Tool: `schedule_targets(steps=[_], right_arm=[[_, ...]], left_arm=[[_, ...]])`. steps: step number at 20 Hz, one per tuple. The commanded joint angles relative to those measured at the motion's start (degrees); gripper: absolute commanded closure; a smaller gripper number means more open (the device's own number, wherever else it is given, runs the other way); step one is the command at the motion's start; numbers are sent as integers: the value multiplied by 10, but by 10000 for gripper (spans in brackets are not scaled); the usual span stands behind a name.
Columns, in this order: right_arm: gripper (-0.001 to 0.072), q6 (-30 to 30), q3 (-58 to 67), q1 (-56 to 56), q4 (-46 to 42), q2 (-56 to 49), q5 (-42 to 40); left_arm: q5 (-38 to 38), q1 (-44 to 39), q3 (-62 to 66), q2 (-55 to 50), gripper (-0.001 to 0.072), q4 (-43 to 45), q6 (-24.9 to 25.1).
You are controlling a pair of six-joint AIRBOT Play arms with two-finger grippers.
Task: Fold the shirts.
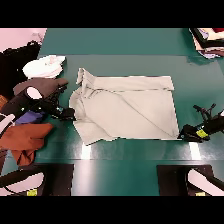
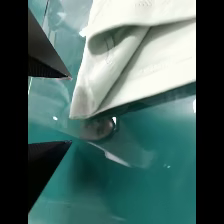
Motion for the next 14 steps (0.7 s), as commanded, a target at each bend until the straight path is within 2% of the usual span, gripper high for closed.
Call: schedule_targets(steps=[1, 3, 4, 5, 7, 8, 10, 11, 14], right_arm=[[411, -3, -6, 2, 11, -1, -29], [415, -3, -6, 2, 12, -1, -33], [433, -3, -6, 2, 16, -1, -33], [489, -3, -6, 2, 28, -1, -35], [501, -3, -6, 6, 52, -1, -43], [533, -3, -6, 11, 55, -1, -46], [668, -3, -6, 27, 54, -1, -46], [697, -3, -6, 35, 53, 0, -43], [697, -8, 19, 59, 54, 0, -1]], left_arm=[[1, 0, 0, 0, 683, -1, 0], [2, 0, 0, 0, 683, -1, 0], [3, 0, 0, 0, 684, -1, 0], [3, 0, 0, 0, 684, -1, 0], [3, 0, 0, 0, 684, -1, 0], [3, 0, 0, 0, 683, -1, 0], [-1, 0, 0, 1, 683, -1, 0], [-2, 0, 0, 5, 684, 0, 0], [-7, 2, 11, 51, 685, 8, 0]])
